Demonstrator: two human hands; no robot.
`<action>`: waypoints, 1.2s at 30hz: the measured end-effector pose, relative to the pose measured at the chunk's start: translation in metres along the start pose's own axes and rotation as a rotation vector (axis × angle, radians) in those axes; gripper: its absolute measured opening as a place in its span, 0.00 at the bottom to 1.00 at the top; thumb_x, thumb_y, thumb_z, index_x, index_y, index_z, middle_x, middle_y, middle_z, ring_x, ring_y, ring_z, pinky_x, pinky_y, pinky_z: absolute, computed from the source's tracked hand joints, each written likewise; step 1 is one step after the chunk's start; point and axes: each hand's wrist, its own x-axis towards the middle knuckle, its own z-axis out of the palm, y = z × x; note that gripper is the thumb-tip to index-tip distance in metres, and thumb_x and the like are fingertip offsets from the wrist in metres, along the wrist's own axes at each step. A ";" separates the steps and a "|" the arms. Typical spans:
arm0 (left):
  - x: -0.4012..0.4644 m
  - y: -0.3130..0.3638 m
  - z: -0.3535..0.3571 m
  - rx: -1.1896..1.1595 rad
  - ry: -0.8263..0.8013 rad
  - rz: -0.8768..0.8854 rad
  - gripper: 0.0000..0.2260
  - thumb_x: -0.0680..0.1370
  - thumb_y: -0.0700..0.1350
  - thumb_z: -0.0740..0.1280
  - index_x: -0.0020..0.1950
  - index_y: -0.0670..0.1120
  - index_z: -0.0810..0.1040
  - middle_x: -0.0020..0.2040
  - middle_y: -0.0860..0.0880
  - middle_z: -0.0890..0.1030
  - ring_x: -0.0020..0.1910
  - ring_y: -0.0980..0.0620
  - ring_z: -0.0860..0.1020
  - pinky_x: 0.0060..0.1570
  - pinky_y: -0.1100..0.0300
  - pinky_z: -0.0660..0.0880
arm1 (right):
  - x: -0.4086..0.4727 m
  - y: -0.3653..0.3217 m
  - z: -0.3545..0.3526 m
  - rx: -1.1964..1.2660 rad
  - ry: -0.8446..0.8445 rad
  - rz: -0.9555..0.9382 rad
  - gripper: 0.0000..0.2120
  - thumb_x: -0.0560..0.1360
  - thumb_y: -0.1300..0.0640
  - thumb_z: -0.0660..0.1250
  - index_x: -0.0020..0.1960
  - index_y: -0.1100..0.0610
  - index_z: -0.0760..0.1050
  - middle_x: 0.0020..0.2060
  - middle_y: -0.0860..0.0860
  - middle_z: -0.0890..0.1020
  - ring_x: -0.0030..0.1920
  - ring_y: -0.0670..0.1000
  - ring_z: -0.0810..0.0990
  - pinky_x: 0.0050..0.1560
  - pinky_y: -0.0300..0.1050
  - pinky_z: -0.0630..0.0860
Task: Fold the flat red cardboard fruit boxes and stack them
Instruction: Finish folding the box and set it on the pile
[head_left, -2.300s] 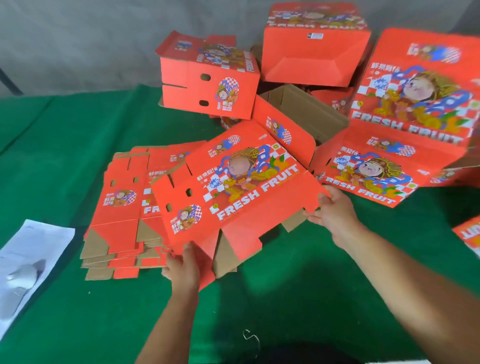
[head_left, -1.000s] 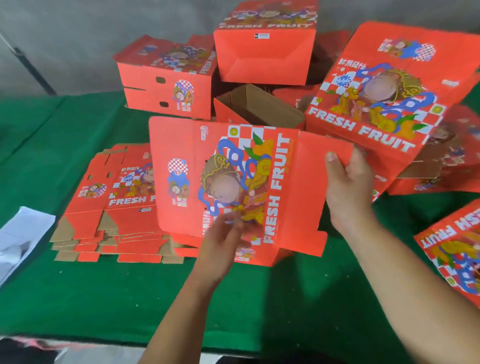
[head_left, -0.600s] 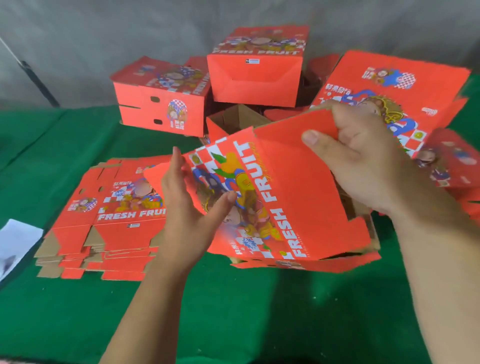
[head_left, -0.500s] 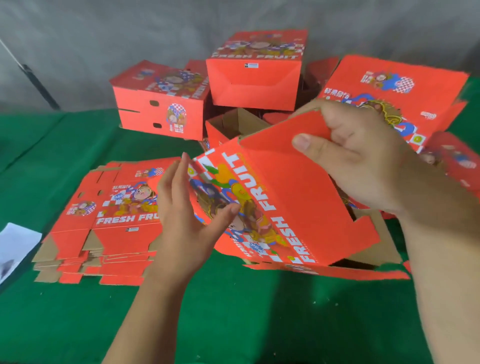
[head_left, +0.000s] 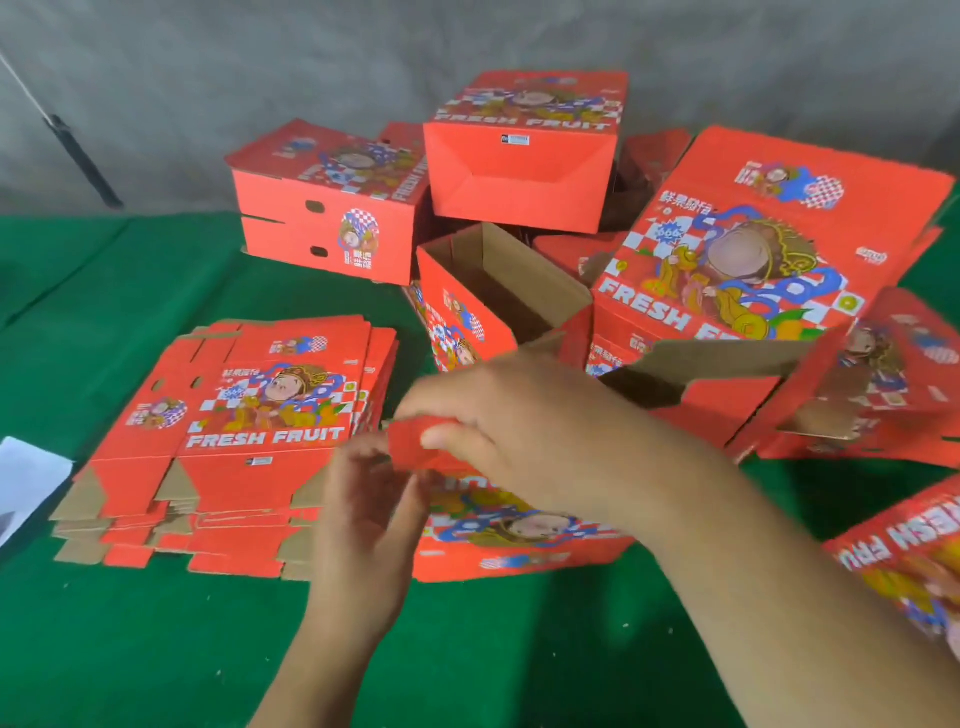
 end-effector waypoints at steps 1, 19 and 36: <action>-0.007 -0.010 0.002 0.031 -0.037 -0.046 0.12 0.78 0.47 0.69 0.59 0.59 0.76 0.55 0.48 0.83 0.53 0.50 0.83 0.54 0.53 0.80 | 0.000 -0.004 0.005 0.031 -0.045 0.037 0.08 0.80 0.45 0.64 0.58 0.37 0.69 0.40 0.43 0.77 0.46 0.53 0.81 0.44 0.51 0.77; -0.005 0.013 0.033 1.175 -0.752 -0.250 0.39 0.77 0.71 0.59 0.77 0.71 0.33 0.76 0.56 0.65 0.72 0.46 0.60 0.72 0.47 0.57 | -0.100 0.050 -0.048 0.007 -0.223 0.677 0.37 0.61 0.18 0.59 0.58 0.41 0.76 0.52 0.38 0.81 0.52 0.39 0.80 0.56 0.45 0.78; 0.009 0.017 -0.032 1.013 -0.568 -0.248 0.31 0.62 0.87 0.42 0.62 0.80 0.60 0.59 0.81 0.61 0.63 0.59 0.54 0.61 0.54 0.52 | -0.146 0.083 -0.051 0.188 -0.246 0.919 0.27 0.72 0.31 0.70 0.69 0.27 0.66 0.54 0.42 0.85 0.36 0.47 0.87 0.37 0.43 0.82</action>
